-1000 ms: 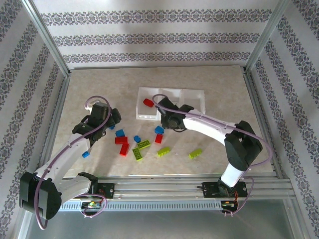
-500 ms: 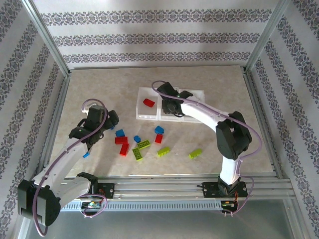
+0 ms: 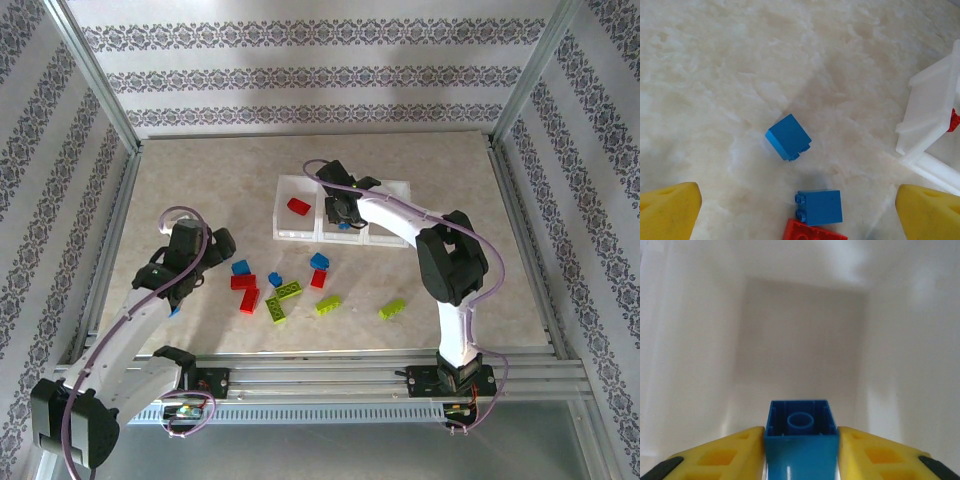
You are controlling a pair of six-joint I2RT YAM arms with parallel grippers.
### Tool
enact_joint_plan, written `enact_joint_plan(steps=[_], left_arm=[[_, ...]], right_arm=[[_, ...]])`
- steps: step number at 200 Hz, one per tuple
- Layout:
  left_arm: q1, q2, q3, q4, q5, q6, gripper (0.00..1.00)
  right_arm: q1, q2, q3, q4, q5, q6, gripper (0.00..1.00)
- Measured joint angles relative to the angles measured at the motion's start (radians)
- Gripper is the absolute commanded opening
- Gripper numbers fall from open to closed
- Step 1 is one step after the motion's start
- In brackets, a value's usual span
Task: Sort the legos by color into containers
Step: Place the lego in the container, then pick up the lego from the middle-left of the table.
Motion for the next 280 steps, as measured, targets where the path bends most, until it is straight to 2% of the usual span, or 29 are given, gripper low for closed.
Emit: enact_joint_plan(steps=[34,58,87,116,148,188,238,280], left_arm=[[0.000,-0.002,-0.004,-0.019,-0.001,0.000,1.00],[0.000,-0.002,-0.004,-0.049,-0.001,0.000,1.00],[0.000,-0.002,-0.004,-0.098,0.004,0.000,1.00],[-0.023,-0.001,-0.028,-0.133,0.014,-0.005,1.00],[-0.108,0.020,-0.062,-0.159,0.027,-0.033,1.00],[-0.206,0.136,-0.065,-0.158,0.047,-0.048,1.00],[-0.237,0.308,-0.018,-0.157,0.060,-0.018,1.00],[-0.238,0.360,0.016,-0.124,0.072,0.022,1.00]], right_arm=[[0.000,0.000,0.000,0.002,-0.005,-0.005,0.44],[0.000,-0.006,-0.002,0.002,-0.005,-0.006,0.51],[0.003,-0.064,-0.028,0.006,-0.004,-0.007,0.67],[0.026,-0.164,-0.068,0.017,-0.001,0.001,0.98],[0.062,-0.256,-0.119,0.026,0.012,-0.002,0.98],[0.081,-0.326,-0.190,0.027,0.034,0.021,0.98],[0.081,-0.397,-0.259,0.027,0.061,0.058,0.98],[0.081,-0.410,-0.280,0.028,0.075,0.079,0.98]])
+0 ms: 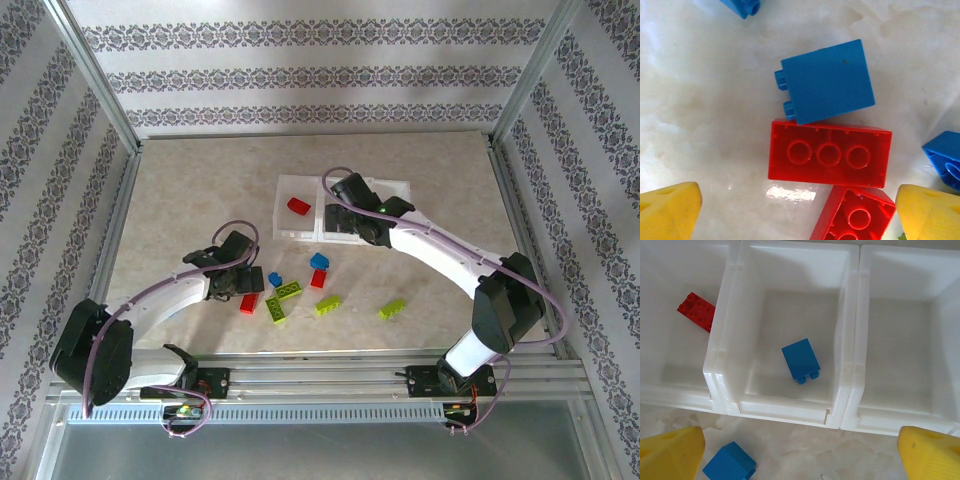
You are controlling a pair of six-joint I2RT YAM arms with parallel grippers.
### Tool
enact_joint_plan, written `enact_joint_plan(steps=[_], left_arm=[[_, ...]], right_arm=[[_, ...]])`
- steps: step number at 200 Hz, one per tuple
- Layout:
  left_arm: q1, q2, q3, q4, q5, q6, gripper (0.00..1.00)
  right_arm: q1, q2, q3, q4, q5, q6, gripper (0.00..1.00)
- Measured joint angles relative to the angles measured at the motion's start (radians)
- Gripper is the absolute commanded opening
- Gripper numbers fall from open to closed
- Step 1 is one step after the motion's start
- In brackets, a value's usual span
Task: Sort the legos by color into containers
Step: Pick up the lego from the middle-left of the table.
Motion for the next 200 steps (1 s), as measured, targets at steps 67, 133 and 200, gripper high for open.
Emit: enact_joint_plan(steps=[67,133,200], left_arm=[[0.000,0.087,0.018,0.037,0.026,0.021,1.00],[0.002,0.163,0.045,0.058,0.012,0.045,0.97],[0.021,0.218,0.053,0.097,0.013,0.048,0.87]], right_arm=[[0.006,-0.011,-0.023,0.000,0.005,0.007,0.98],[0.006,-0.033,-0.037,0.000,0.016,0.016,0.98],[0.006,-0.033,-0.038,0.000,0.019,0.030,0.98]])
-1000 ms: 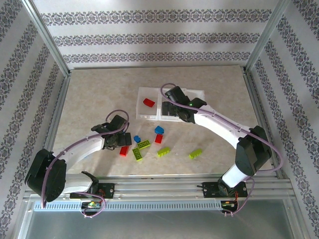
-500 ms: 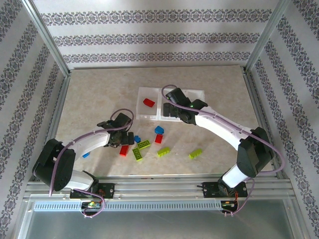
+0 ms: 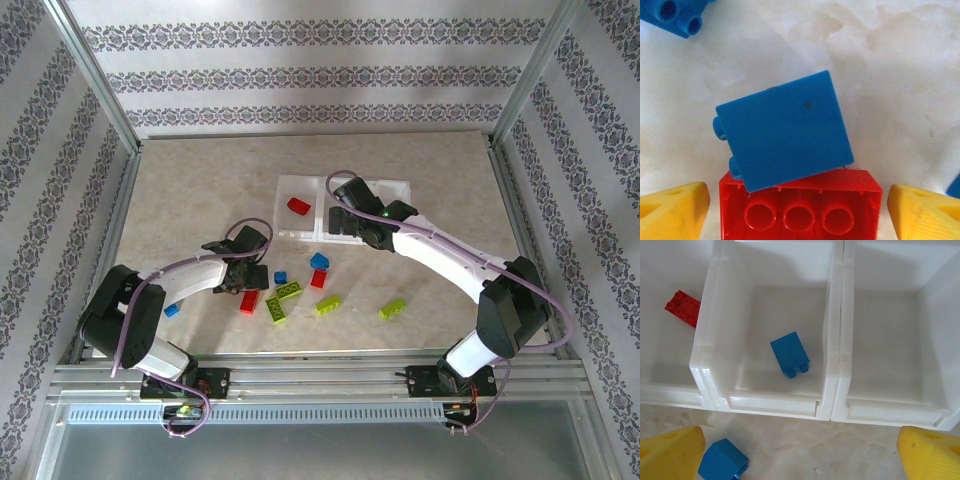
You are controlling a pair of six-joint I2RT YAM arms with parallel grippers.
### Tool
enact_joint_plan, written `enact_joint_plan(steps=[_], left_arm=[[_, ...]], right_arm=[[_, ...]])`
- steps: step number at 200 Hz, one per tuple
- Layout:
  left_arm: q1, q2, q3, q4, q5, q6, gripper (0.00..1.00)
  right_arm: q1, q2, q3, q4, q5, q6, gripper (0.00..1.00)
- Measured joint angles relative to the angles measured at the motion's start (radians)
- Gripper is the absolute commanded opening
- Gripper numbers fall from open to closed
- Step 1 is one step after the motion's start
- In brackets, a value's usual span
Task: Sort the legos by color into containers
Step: Pick up the lego from the middle-left of the table, then place the lego in the container.
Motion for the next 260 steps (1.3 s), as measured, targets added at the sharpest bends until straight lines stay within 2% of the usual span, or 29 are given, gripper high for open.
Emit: enact_joint_plan(steps=[48,89,209,260], left_arm=[[0.016,0.000,-0.006,0.021,0.019,-0.001,0.73],[0.035,-0.021,-0.026,0.027,0.020,-0.002,0.66],[0.040,-0.195,-0.054,-0.019,0.021,-0.018,0.56],[0.040,-0.295,0.016,-0.072,0.025,-0.027,0.54]], right_arm=[[0.000,0.000,-0.013,0.000,0.002,0.003,0.98],[0.000,0.000,-0.015,0.000,0.004,0.015,0.98],[0.000,-0.005,-0.069,0.016,0.003,0.053,0.98],[0.000,-0.035,-0.080,0.023,0.007,0.061,0.98]])
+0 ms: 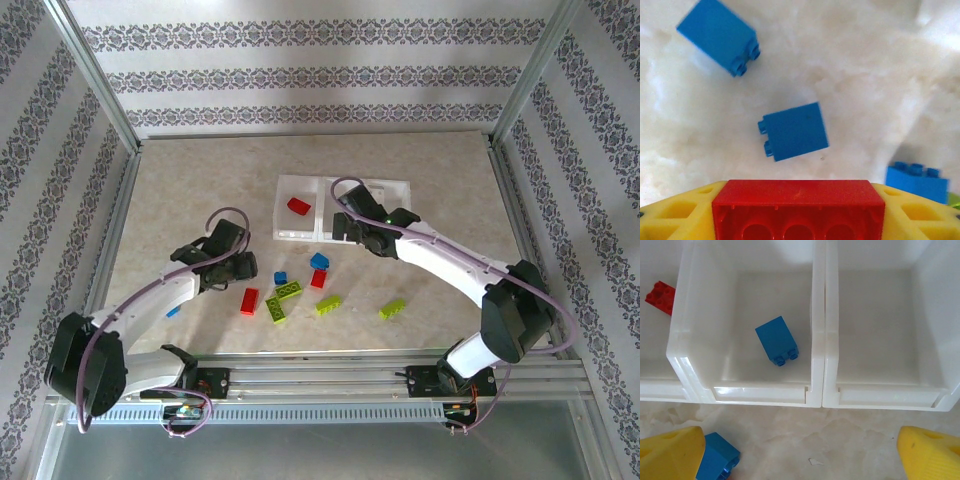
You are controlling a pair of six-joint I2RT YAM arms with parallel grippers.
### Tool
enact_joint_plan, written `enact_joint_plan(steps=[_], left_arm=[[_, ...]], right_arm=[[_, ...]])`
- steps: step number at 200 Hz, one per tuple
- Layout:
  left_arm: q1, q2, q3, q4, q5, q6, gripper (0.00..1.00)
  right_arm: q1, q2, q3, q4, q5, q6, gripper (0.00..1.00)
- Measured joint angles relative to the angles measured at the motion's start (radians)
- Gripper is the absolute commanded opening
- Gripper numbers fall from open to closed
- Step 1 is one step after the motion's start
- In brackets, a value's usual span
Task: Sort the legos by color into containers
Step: Place the lego in the container.
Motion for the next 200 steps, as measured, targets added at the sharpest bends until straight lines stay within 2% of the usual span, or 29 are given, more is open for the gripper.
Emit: enact_joint_plan(steps=[39,66,200], left_arm=[[0.000,-0.014,0.067,0.001,0.003,-0.004,0.53],[-0.001,0.043,0.138,0.010,0.008,-0.003,0.52],[-0.055,0.658,0.698,0.072,-0.006,0.121,0.51]], right_arm=[[0.000,-0.009,-0.022,0.011,0.004,0.021,0.98],[0.003,-0.010,-0.044,0.015,0.008,0.044,0.99],[0.066,-0.077,-0.140,0.015,0.027,0.137,0.98]])
